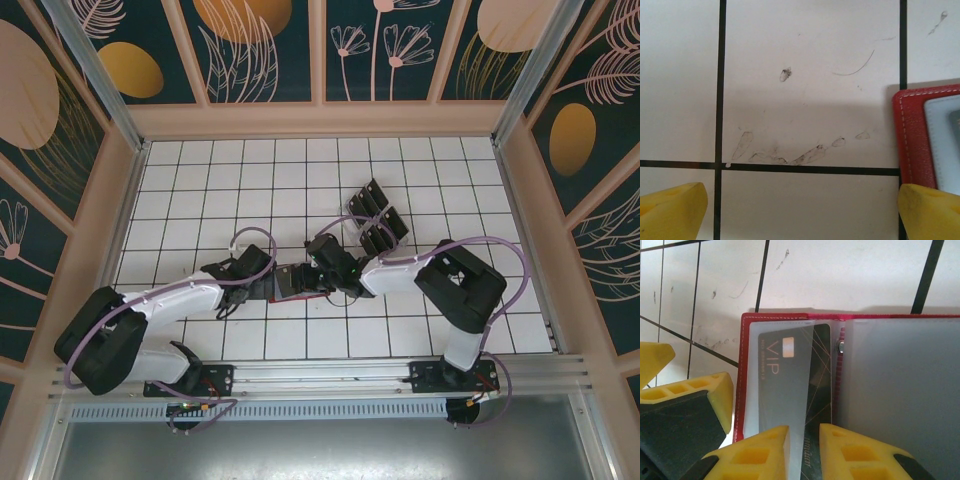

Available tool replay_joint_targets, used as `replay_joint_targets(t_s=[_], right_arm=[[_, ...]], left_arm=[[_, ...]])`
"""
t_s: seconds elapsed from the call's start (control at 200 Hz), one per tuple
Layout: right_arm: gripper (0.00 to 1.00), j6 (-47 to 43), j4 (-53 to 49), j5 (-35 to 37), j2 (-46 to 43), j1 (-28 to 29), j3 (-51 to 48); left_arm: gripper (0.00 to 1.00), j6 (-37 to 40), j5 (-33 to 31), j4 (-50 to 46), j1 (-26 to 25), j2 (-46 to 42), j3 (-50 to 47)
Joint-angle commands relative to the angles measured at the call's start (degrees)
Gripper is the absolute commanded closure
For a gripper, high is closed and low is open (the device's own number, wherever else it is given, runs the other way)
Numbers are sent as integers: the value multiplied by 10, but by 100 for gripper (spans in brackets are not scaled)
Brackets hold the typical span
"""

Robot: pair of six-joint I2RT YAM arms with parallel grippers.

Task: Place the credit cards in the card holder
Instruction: Insert the credit card into the card slot.

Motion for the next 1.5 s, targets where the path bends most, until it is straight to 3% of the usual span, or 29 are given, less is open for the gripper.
replay_joint_targets(t_s=[0.0,0.891,1.491], right_arm=[[78,1,5,-1,17,9,10],[70,0,-17,31,-1,12,9],[76,0,-1,1,31,20,38]], left_arm=[[3,3,1,9,2,8,-7],[3,1,-4,16,2,9,-19],[4,0,2,26,3,17,-19]])
